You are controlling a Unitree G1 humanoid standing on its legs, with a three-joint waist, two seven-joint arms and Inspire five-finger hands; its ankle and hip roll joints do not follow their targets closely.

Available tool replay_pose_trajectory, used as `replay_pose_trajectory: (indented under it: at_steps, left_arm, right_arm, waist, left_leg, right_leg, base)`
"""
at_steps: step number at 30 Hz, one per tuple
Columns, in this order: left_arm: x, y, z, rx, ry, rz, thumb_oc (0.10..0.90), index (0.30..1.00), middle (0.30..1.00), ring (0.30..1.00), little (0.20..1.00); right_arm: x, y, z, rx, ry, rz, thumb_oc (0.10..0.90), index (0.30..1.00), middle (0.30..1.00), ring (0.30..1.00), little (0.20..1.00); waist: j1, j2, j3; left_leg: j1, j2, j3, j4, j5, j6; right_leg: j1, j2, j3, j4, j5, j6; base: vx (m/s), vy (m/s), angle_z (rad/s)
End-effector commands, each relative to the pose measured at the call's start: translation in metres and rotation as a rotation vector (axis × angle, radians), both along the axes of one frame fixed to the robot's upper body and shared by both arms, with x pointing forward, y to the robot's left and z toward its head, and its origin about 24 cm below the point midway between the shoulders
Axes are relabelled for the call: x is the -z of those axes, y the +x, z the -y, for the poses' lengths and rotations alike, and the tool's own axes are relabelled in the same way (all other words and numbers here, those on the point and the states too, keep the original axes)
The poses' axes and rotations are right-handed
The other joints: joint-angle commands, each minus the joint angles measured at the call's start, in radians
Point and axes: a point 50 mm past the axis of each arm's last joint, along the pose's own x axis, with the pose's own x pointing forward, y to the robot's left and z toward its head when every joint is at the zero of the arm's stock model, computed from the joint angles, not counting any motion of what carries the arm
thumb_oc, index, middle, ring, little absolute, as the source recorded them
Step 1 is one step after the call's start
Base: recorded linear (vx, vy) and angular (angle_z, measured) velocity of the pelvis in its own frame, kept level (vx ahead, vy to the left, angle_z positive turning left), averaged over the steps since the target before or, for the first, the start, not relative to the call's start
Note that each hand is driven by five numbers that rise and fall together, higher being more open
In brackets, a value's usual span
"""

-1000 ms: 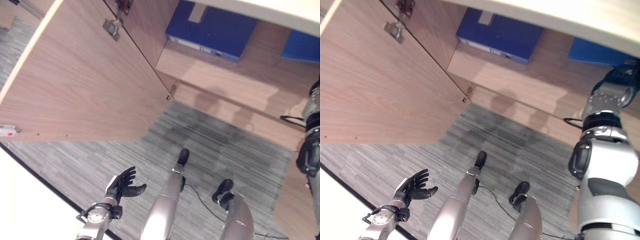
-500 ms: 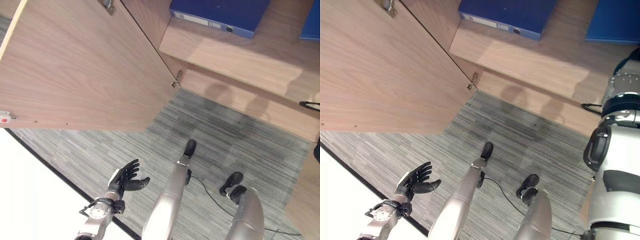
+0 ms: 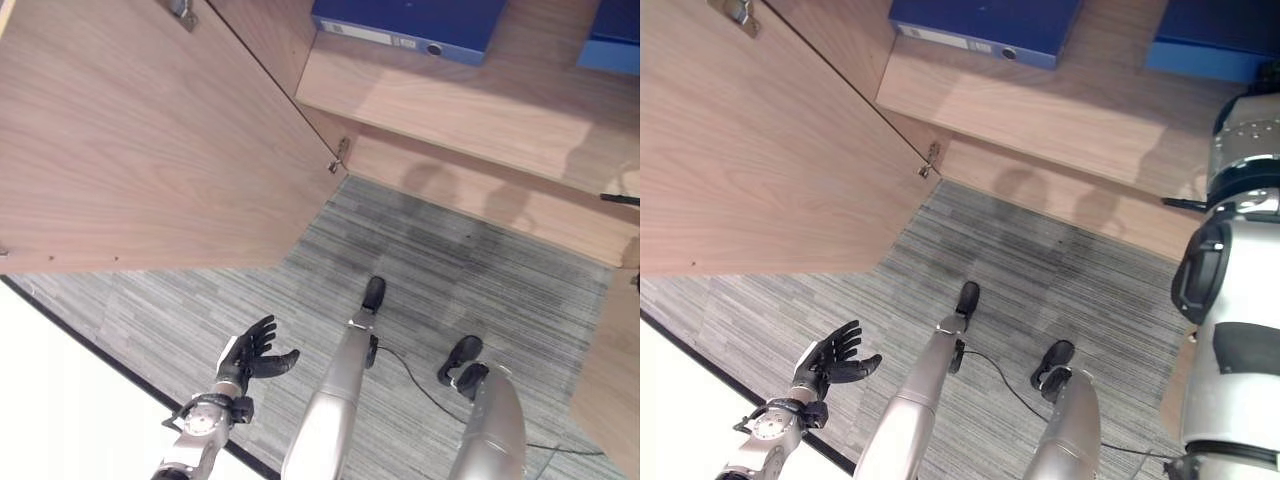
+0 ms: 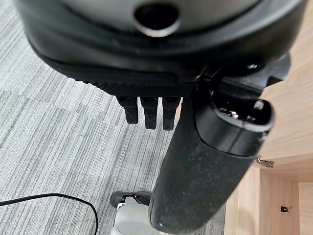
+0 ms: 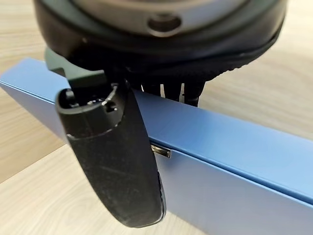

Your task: Put the empty folder in the office cabinet

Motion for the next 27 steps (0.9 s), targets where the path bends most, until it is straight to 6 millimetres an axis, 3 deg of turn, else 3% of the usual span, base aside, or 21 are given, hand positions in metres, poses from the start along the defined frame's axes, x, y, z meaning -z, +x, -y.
replay_pose_trajectory:
  at_steps: [1,8,17,22,25,26,27]
  left_arm:
    - [0.004,-0.018,-0.037,-0.086,0.131,-0.045,0.800,0.900,0.900,0.900,0.900]
    - [0.011,-0.019,-0.026,-0.038,0.141,-0.078,0.800,0.900,0.900,0.900,0.900]
    - [0.014,-0.015,-0.018,-0.018,0.143,-0.083,0.800,0.900,0.900,0.900,0.900]
    - [0.018,-0.017,-0.013,0.000,0.129,-0.102,0.800,0.900,0.900,0.900,0.900]
    - [0.019,-0.018,-0.011,0.012,0.126,-0.113,0.800,0.900,0.900,0.900,0.900]
    - [0.019,-0.018,-0.011,0.011,0.123,-0.113,0.800,0.900,0.900,0.900,0.900]
    - [0.020,-0.018,-0.010,0.011,0.121,-0.117,0.800,0.900,0.900,0.900,0.900]
  right_arm:
    - [-0.010,-0.014,0.015,0.103,-0.077,-0.038,0.800,0.900,0.900,0.900,0.900]
    - [-0.004,-0.009,0.009,0.083,-0.110,-0.162,0.800,0.900,0.900,0.900,0.900]
    - [0.012,-0.006,0.006,0.071,-0.109,-0.294,0.800,0.900,0.900,0.900,0.900]
    - [0.024,0.001,-0.001,0.049,-0.096,-0.314,0.800,0.900,0.900,0.900,0.900]
    - [0.038,0.002,0.000,0.045,-0.073,-0.345,0.800,0.900,0.900,0.900,0.900]
    - [0.043,0.003,-0.001,0.043,-0.066,-0.355,0.800,0.900,0.900,0.900,0.900]
    - [0.048,0.004,-0.001,0.041,-0.061,-0.368,0.800,0.900,0.900,0.900,0.900]
  waist:
    - [0.020,-0.025,-0.068]
    - [0.012,-0.037,-0.064]
    - [0.005,-0.033,-0.057]
    - [0.001,-0.028,-0.052]
    - [0.001,-0.022,-0.048]
    - [0.002,-0.017,-0.038]
    - [0.001,-0.017,-0.043]
  left_leg:
    - [0.119,0.138,-0.002,0.055,-0.255,-0.073]
    - [0.163,0.139,0.008,0.014,-0.246,-0.076]
    - [0.212,0.137,0.020,-0.036,-0.231,-0.074]
    - [0.292,0.138,0.034,-0.109,-0.206,-0.075]
    - [0.354,0.133,0.043,-0.169,-0.189,-0.078]
    - [0.357,0.130,0.047,-0.186,-0.156,-0.075]
    - [0.384,0.129,0.042,-0.210,-0.168,-0.076]
  right_leg:
    - [0.051,0.012,0.051,-0.077,-0.063,0.142]
    - [0.092,0.022,0.045,-0.111,-0.050,0.143]
    - [0.136,0.027,0.047,-0.147,-0.036,0.145]
    - [0.211,0.032,0.041,-0.207,-0.015,0.152]
    - [0.268,0.036,0.037,-0.266,0.008,0.158]
    - [0.272,0.033,0.029,-0.288,0.046,0.154]
    - [0.298,0.037,0.033,-0.304,0.033,0.163]
  base:
    - [-0.02,-0.014,-0.06]
    - [-0.01,0.008,-0.05]
    - [0.00,0.008,-0.02]
    - [0.00,0.031,0.00]
    - [-0.05,0.037,-0.05]
    - [-0.03,0.036,-0.06]
    - [-0.12,0.062,-0.06]
